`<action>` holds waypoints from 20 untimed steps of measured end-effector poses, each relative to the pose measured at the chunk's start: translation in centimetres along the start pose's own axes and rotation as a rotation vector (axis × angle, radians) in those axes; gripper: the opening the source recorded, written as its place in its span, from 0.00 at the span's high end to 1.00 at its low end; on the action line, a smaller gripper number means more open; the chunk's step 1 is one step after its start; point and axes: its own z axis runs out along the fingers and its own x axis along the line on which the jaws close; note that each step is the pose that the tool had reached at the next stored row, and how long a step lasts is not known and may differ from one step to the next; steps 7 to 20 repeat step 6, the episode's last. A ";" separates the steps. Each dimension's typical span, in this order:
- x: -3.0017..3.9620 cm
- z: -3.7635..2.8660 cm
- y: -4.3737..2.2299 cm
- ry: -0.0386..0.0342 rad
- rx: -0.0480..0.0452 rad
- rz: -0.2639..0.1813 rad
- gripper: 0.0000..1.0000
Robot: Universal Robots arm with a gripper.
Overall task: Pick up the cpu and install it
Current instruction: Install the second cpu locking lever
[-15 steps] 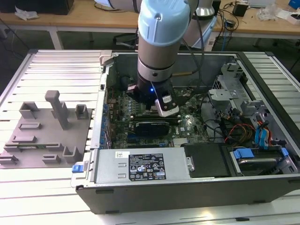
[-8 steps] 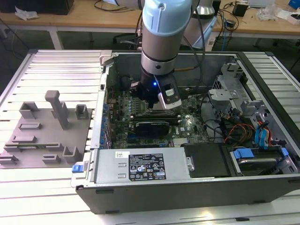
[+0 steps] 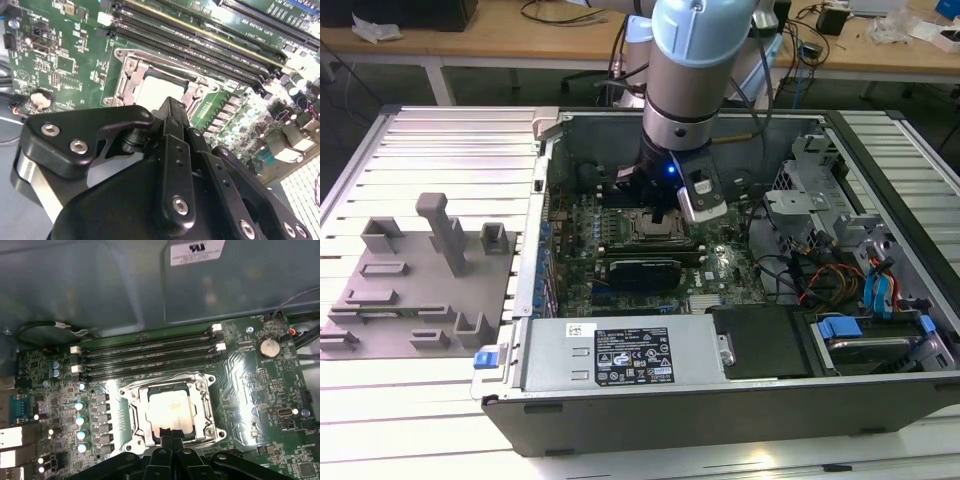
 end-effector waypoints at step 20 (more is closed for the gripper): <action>0.01 0.00 0.00 -0.0002 0.0013 0.000 0.89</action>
